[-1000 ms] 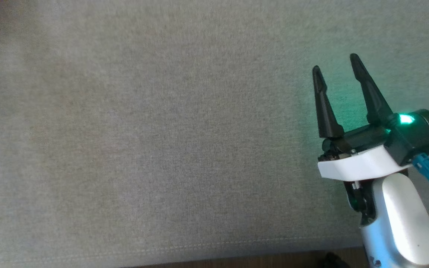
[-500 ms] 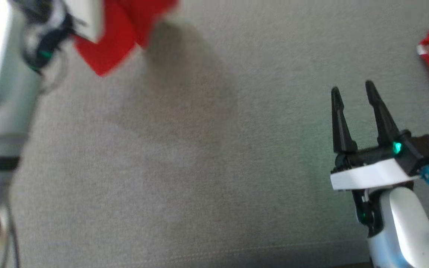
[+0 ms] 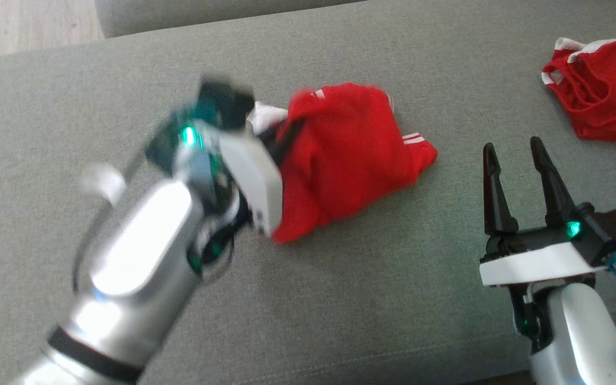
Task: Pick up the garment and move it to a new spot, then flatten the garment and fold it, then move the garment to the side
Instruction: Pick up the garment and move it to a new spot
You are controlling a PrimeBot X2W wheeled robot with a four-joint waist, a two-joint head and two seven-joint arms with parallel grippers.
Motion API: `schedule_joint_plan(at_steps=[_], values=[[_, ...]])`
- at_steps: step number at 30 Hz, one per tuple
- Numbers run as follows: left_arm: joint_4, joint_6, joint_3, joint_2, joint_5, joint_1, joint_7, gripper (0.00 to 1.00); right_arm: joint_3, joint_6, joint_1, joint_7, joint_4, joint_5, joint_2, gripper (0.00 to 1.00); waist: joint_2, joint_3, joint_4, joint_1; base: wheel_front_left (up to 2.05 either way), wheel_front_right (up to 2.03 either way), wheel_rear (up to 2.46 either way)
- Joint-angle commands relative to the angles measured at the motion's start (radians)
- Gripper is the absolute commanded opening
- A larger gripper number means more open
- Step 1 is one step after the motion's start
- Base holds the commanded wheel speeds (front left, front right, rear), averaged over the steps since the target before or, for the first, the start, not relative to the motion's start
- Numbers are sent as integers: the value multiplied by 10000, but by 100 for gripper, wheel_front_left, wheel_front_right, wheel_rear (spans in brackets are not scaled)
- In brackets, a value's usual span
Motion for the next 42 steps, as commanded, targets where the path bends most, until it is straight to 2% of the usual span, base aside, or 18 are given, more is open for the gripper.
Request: schedule_joint_plan(at_steps=[1,9,10,11,12,19,22,28,38,42], values=[[-149,97,327,101,124,-195,-295,0,262,65,31,-103,-262,76,-3,100,-1,16,-19,1,0,0,0],[1506,414,3,-477,432,992,-2126,0,485,65,-7,-109,-36,175,-3,100,-1,66,-159,1,0,0,0],[1633,422,-1,-525,444,1073,-2342,34,514,65,-13,-113,5,182,-3,100,-1,52,-150,1,0,0,0],[1725,435,23,-592,420,1157,-2559,83,530,65,-4,-118,48,181,-3,100,-1,19,-120,1,0,0,0],[1800,440,41,-647,394,1235,-2747,100,541,65,15,-122,93,173,-3,100,-1,-25,-86,1,0,0,0],[1644,788,372,-719,443,1669,-4261,100,508,65,148,-104,338,82,-3,100,-1,-532,186,1,0,0,0],[1439,945,460,-631,511,1847,-4511,100,470,65,206,-76,373,32,-3,100,-1,-702,280,1,0,0,0],[362,1663,1093,-256,437,2881,-4896,100,359,65,347,9,456,-106,-3,100,-1,-1134,485,1,0,0,0],[-1995,3216,2536,339,630,5425,-5047,100,209,65,910,56,601,-40,-3,100,-1,-1747,1017,1,0,0,0],[-2861,3493,3081,344,1115,6291,-5052,100,164,65,1132,14,647,128,-3,100,-1,-1828,1220,1,0,0,0]])
